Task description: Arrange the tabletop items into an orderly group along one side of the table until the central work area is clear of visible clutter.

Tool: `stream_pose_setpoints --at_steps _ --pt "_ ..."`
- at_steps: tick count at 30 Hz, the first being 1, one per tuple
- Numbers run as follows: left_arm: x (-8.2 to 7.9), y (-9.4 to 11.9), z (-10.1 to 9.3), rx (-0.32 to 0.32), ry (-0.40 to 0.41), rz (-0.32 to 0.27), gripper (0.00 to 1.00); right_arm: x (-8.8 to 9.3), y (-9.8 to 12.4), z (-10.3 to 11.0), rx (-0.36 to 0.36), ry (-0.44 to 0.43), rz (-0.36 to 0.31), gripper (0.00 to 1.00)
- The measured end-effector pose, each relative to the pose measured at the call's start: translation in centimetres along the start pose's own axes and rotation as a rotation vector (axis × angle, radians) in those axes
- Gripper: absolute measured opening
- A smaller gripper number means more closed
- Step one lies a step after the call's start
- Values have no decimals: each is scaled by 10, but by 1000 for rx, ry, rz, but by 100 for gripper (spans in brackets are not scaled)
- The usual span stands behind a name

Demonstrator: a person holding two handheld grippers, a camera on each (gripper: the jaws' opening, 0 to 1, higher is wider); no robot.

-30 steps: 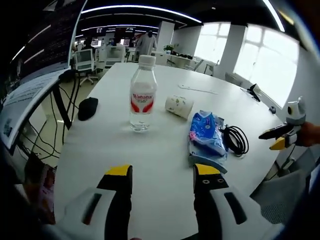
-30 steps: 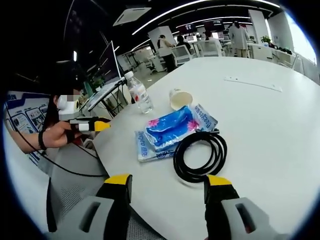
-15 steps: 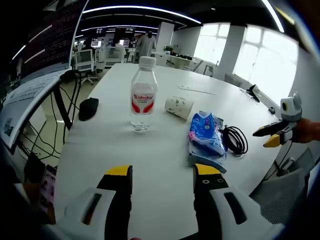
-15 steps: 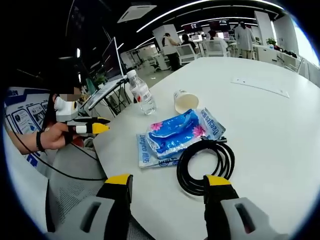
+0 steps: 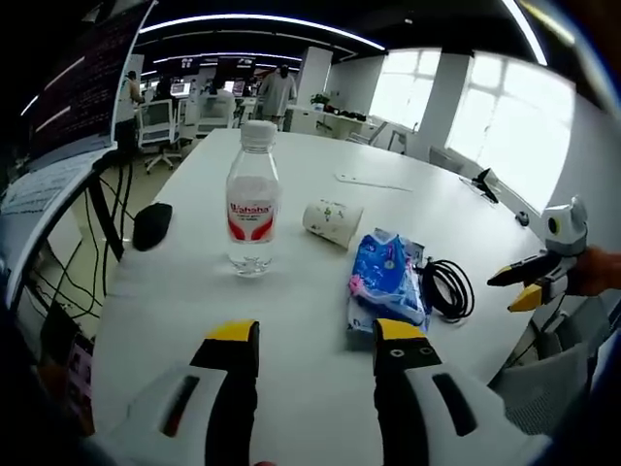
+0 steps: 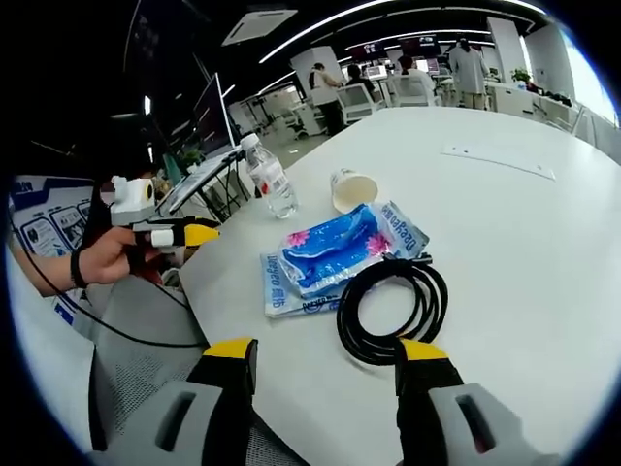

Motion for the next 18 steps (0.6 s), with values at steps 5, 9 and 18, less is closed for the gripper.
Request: stream_pose_setpoints --at_steps 5,9,18 --pt "-10 -12 -12 11 -1 -5 45 2 2 -1 4 -8 -11 58" --pt "-13 -21 -17 19 3 -3 45 5 4 -1 7 -15 -14 58" --pt "-24 -34 -33 34 -4 -3 44 15 11 -6 19 -38 -21 58"
Point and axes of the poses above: the point that each gripper's makers call its tool centre point, and the gripper's own axes: y roughly backward along the fingers, z roughly to its left, x roughly out of its underside, the point moved 3 cm from there along y, roughly backward along the fingers, and after that the axes turned 13 degrees about -x, right-handed, at the moved point
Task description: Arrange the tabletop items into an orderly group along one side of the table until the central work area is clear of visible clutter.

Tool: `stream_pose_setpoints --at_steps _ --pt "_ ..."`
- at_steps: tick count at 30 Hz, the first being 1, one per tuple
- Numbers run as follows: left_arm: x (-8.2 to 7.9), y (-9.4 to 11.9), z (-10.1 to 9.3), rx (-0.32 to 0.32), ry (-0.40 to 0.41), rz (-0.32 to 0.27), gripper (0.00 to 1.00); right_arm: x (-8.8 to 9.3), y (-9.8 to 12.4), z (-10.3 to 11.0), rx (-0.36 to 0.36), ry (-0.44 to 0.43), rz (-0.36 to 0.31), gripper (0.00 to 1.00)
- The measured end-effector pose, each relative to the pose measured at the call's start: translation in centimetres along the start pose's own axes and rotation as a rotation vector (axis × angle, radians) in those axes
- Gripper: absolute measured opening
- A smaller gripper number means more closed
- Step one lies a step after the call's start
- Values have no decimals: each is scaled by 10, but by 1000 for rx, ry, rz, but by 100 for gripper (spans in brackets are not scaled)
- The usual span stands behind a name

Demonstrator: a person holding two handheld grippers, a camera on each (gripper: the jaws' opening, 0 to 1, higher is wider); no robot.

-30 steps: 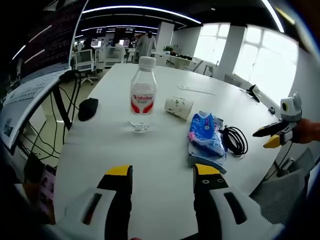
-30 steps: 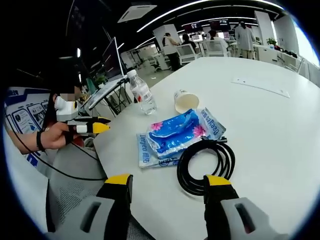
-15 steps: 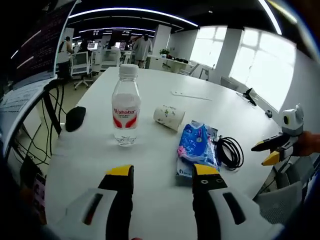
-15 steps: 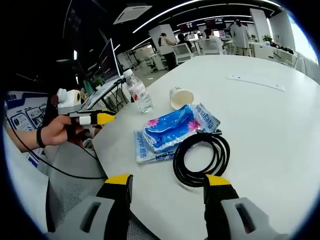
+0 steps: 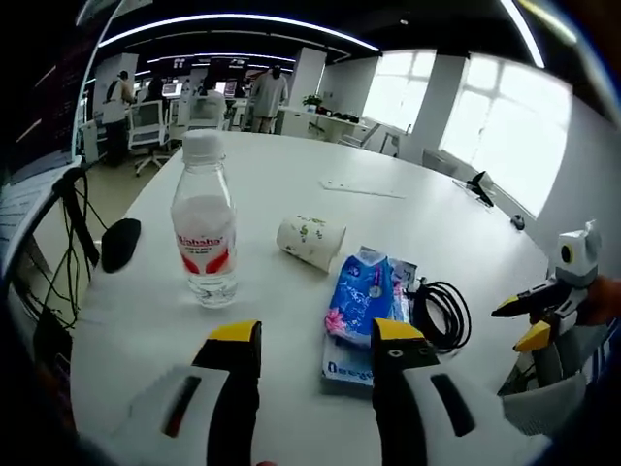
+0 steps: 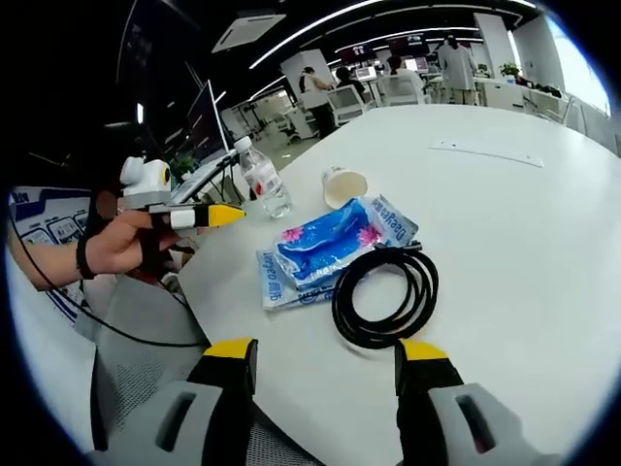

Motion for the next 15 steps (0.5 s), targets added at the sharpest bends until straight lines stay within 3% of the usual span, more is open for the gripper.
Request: stream_pose_setpoints --at_steps 15 --pt "-22 -39 -20 -1 35 3 41 10 15 -1 24 -39 -11 58"
Point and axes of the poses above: the point that each gripper's makers call its tool centre point, and the gripper's own axes: y roughly backward along the fingers, z roughly to its left, x roughly out of its underside, the point moved 3 cm from there along y, roughly backward along the fingers, and after that the axes turned 13 degrees about -x, right-handed, at the moved point
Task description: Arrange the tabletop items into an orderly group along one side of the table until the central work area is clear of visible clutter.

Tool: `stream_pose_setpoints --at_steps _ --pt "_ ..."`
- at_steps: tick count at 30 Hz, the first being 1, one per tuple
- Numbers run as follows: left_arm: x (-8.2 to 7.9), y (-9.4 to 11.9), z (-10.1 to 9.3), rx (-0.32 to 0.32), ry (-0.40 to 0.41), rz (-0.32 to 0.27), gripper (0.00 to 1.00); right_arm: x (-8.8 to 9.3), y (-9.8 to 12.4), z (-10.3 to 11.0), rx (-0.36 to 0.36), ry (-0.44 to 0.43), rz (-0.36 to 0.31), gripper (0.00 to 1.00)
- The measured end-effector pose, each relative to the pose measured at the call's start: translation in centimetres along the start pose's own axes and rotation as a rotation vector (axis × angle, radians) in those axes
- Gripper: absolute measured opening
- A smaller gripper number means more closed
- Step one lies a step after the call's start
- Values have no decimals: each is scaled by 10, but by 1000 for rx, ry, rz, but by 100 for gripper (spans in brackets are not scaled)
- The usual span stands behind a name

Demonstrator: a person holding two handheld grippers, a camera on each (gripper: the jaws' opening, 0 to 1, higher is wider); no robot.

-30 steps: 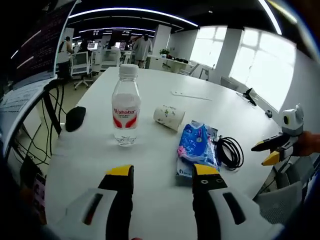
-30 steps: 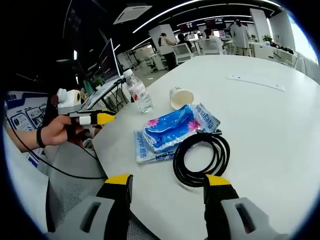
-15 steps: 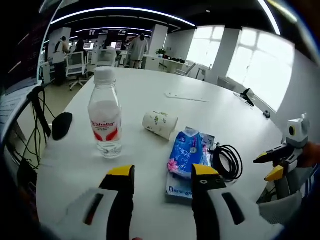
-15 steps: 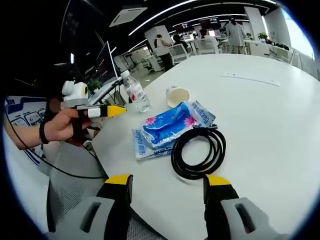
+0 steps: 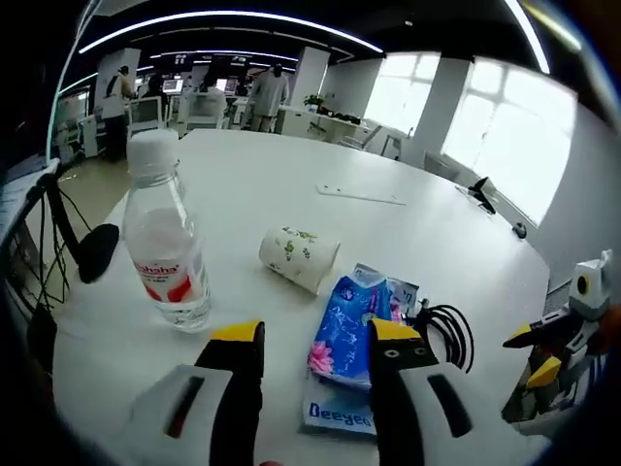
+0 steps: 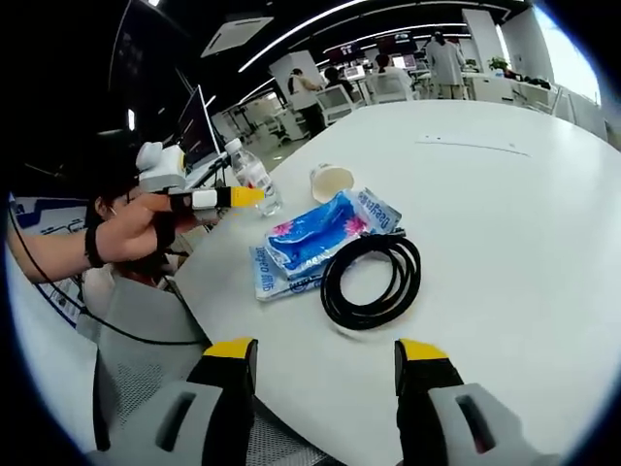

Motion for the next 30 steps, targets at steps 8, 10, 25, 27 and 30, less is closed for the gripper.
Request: stream_pose_setpoints --at_steps 8,10,25,27,30 --pt "-6 -20 -6 1 13 9 41 3 9 -5 11 -17 -2 58" --pt "-7 -24 -10 0 23 13 41 4 10 -5 13 -19 -3 58" --pt "-11 -61 -17 -29 60 43 41 1 24 -14 26 -28 -24 60" --pt "-11 -68 -14 -34 68 46 41 0 25 -13 27 -26 -26 60" --pt "-13 -72 -17 -35 73 52 41 -2 28 -14 30 -24 -33 60"
Point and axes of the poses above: the point that each gripper's makers call its tool centre point, and the gripper's own axes: y roughly backward along the fingers, z roughly to its left, x roughly out of its underside, the point moved 3 cm from there along y, roughly backward along the fingers, and after that the axes turned 13 degrees about -x, right-handed, at the moved point
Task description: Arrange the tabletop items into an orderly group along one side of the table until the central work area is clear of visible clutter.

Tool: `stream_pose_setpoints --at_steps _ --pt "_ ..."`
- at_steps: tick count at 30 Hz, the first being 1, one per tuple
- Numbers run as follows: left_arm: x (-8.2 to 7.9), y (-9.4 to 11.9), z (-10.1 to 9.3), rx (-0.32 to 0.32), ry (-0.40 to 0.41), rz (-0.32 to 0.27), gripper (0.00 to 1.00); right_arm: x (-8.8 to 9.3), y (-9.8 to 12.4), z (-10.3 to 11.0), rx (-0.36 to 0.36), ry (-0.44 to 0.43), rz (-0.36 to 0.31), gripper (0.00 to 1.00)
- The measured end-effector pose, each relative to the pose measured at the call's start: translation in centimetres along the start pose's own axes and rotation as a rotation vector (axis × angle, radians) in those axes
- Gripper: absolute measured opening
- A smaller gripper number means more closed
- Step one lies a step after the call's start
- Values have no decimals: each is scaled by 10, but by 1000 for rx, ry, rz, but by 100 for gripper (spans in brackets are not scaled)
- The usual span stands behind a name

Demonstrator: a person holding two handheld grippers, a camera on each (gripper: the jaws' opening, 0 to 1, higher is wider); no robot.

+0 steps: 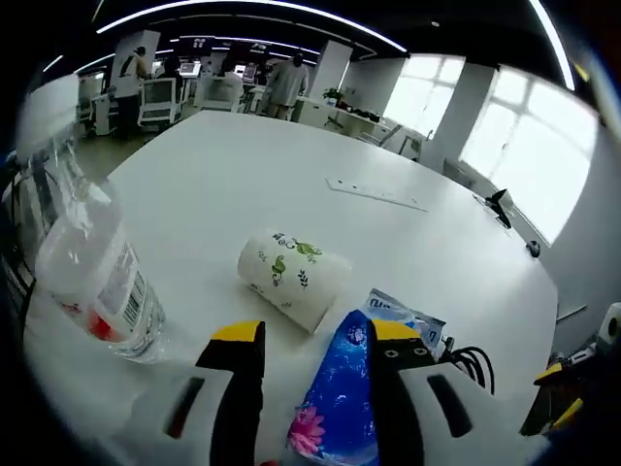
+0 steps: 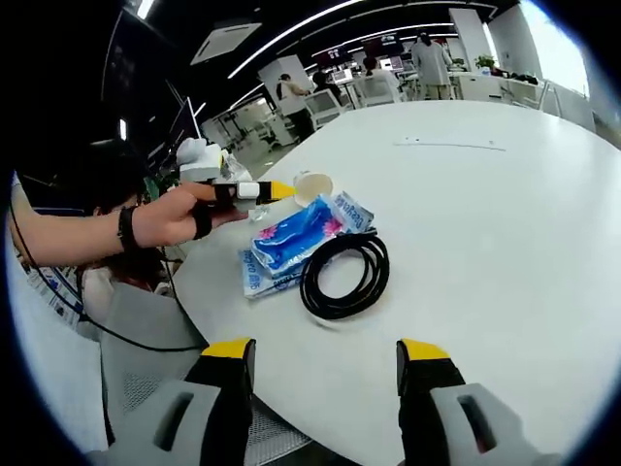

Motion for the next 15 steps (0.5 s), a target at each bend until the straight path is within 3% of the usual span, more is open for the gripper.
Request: stream_pose_setpoints --at_steps 7,15 --pt "4 -17 -1 1 -16 7 41 -6 3 -5 3 -3 -27 62" --pt "9 -8 3 -52 -36 24 36 -12 1 -10 -6 16 -10 62"
Point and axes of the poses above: the point that each gripper's makers call its tool centre point, and the gripper's own axes: y roughly backward along the fingers, z roughly to its left, x roughly out of its underside, the point moved 3 cm from there along y, roughly backward along the fingers, and after that the axes turned 13 degrees about -x, right-handed, at the moved point
